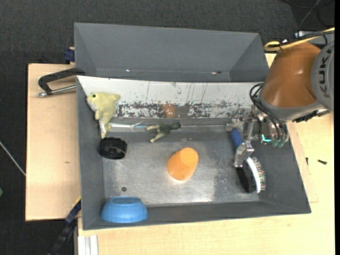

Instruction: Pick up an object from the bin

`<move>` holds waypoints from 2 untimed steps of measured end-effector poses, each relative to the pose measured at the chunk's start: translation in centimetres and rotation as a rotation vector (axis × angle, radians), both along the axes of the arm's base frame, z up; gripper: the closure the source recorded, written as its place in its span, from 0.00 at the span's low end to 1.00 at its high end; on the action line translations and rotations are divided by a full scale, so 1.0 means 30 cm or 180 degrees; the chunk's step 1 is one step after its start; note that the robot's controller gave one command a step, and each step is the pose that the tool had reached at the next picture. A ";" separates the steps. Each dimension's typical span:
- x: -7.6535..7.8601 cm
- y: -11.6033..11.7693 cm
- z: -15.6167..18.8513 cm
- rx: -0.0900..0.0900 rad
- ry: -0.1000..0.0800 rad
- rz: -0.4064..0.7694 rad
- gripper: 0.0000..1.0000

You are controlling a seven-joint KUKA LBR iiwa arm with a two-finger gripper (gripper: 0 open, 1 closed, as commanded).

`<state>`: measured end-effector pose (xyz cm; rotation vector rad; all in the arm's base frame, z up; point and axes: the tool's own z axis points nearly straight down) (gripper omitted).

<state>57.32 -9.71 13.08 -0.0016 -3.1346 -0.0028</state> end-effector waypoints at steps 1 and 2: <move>-0.164 -0.097 -0.197 0.0014 -0.0049 -0.0069 0.00; -0.040 -0.113 -0.110 0.0040 0.0051 -0.1875 0.00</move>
Offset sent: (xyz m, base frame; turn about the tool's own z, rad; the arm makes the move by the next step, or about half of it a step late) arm -0.0512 -0.0314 -0.0608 0.0200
